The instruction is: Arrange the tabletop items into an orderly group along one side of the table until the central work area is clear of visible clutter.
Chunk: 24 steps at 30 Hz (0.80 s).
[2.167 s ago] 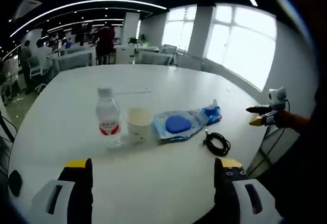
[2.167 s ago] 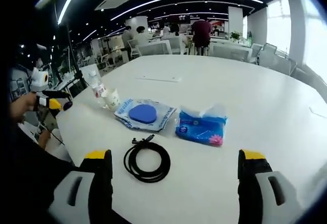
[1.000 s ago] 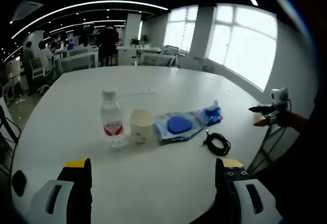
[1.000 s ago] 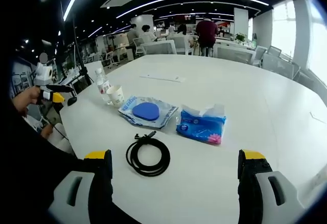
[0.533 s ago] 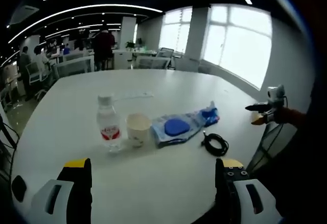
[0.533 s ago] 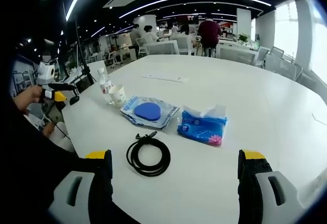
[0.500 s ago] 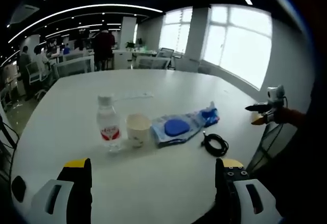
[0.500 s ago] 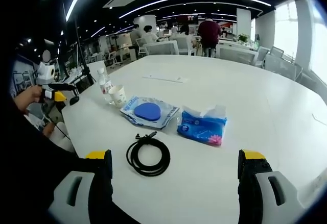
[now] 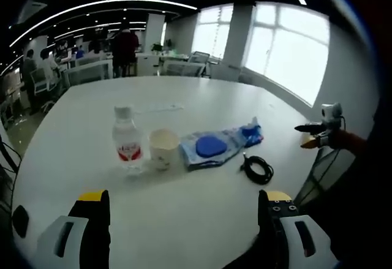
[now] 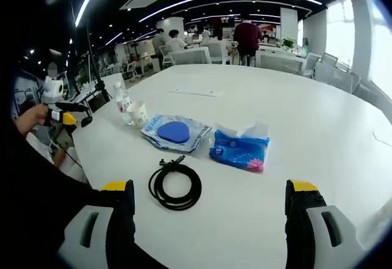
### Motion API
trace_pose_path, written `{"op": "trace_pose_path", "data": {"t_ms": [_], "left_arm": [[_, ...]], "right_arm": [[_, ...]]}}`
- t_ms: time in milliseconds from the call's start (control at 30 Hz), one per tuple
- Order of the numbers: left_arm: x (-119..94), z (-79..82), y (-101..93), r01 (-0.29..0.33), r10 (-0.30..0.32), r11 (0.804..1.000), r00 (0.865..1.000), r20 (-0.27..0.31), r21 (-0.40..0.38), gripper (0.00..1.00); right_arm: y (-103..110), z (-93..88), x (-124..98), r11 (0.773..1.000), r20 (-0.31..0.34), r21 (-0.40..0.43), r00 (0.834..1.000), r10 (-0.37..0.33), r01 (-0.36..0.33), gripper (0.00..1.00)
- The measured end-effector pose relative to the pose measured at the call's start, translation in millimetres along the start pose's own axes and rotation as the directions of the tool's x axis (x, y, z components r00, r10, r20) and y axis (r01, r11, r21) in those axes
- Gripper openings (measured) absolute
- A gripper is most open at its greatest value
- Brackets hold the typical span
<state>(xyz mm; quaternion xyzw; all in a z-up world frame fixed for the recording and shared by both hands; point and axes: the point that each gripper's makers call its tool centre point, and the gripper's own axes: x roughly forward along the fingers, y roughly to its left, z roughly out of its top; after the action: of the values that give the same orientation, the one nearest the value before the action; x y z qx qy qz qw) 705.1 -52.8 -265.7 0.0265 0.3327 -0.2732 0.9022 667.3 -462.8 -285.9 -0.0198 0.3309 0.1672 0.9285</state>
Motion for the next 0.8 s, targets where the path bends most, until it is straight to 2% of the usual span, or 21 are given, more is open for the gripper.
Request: {"op": "trace_pose_path", "data": {"t_ms": [133, 200, 267, 433, 800], "left_arm": [[2.3, -7.1, -0.1, 0.007, -0.007, 1.000, 1.000, -0.017, -0.014, 1.00], [3.5, -20.6, 1.3, 0.000, -0.002, 1.000, 0.997, -0.082, -0.024, 1.00], [5.4, -27.3, 1.5, 0.003, -0.005, 1.000, 0.993, -0.117, -0.019, 1.00], [5.0, -26.8, 0.5, 0.006, -0.008, 1.000, 0.994, -0.112, -0.018, 1.00], [4.5, -36.5, 3.4, -0.011, 0.008, 1.000, 0.987, -0.159, -0.017, 1.00]], "right_arm": [[1.7, -11.5, 5.9, 1.000, -0.051, 0.012, 0.999, -0.007, 0.008, 1.00], [-0.9, -21.7, 9.2, 1.000, -0.085, 0.010, 0.996, -0.011, 0.012, 1.00], [0.4, -23.4, 9.1, 1.000, -0.084, 0.013, 0.996, -0.009, 0.010, 1.00], [4.6, -24.4, 5.0, 1.000, -0.094, 0.022, 0.995, -0.012, 0.014, 0.99], [3.5, -29.3, -0.4, 1.000, -0.117, 0.016, 0.993, -0.021, 0.023, 0.99]]}}
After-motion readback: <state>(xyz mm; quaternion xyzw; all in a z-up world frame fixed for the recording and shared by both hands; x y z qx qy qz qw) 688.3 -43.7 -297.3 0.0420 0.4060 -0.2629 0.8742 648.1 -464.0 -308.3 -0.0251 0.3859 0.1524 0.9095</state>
